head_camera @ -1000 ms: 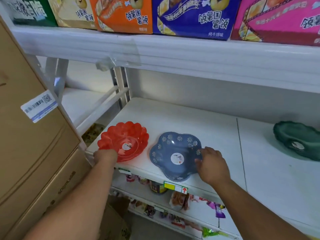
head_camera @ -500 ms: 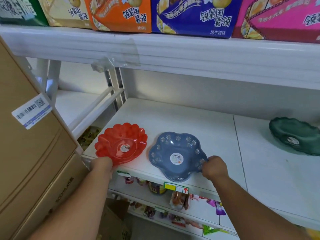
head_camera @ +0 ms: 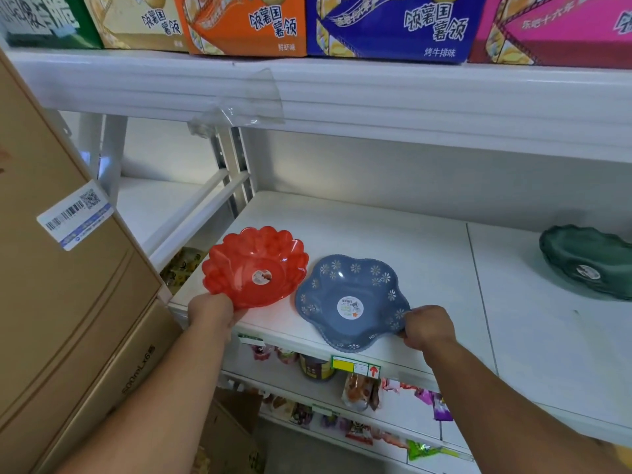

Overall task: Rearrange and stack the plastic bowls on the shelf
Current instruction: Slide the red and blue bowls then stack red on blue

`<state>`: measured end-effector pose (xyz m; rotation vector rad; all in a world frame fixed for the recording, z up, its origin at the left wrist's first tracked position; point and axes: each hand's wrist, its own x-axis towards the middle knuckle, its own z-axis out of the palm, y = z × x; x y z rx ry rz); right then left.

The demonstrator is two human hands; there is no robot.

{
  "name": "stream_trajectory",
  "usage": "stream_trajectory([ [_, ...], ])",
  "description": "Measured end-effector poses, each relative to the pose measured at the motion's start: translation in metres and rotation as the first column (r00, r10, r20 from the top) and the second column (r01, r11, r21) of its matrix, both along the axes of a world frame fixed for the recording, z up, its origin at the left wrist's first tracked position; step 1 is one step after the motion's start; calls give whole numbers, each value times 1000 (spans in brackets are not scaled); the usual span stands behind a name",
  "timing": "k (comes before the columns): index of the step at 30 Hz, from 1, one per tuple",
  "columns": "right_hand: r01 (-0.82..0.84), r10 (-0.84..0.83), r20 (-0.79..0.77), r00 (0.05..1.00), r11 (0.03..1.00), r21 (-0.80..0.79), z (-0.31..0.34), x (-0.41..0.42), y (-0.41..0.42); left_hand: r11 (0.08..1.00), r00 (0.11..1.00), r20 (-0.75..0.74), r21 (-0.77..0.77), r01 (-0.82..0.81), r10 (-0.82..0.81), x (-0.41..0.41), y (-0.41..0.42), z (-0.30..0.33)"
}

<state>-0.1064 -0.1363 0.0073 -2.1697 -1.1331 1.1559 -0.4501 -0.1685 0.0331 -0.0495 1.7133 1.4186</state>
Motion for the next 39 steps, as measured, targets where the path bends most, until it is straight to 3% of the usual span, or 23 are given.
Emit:
stream_trajectory([
  [3, -116, 99, 235, 967, 992, 56, 10, 0, -8, 987, 994, 55, 130, 91, -99, 13, 0, 16],
  [5, -135, 124, 259, 958, 990, 25, 15, -3, -10, 973, 985, -13, 155, 173, -173, 26, -1, 30],
  [6, -86, 80, 221, 972, 996, 19, 15, -2, -9, 959, 972, -59, 157, 234, -228, 35, -4, 36],
  [7, 10, -11, 53, 999, 999, 32, 14, -2, -7, 939, 953, -89, 168, 300, -288, 44, -7, 41],
  [8, 211, -206, -227, 952, 978, -4, 15, -2, -5, 916, 930, -117, 168, 364, -348, 52, -10, 46],
  [9, 296, -266, -364, 892, 955, 26, 14, 0, -7, 893, 910, -120, 179, 414, -398, 61, -12, 50],
  [13, 323, -308, -396, 865, 946, -29, 12, 3, -14, 834, 853, -117, 180, 522, -508, 84, -8, 46],
  [27, 213, -175, -397, 901, 976, 52, 20, 7, -25, 821, 828, -77, 109, 560, -555, 112, -2, 12],
  [31, 197, -158, -385, 909, 978, 65, 21, 8, -27, 835, 831, -146, 51, 548, -537, 109, -2, 7],
  [35, 203, -164, -390, 906, 977, 61, 19, 8, -27, 841, 769, -347, -155, 518, -537, 97, 2, 1],
  [39, 212, -176, -396, 901, 976, 48, 15, 8, -26, 831, 760, -345, -145, 537, -551, 89, 13, -3],
])
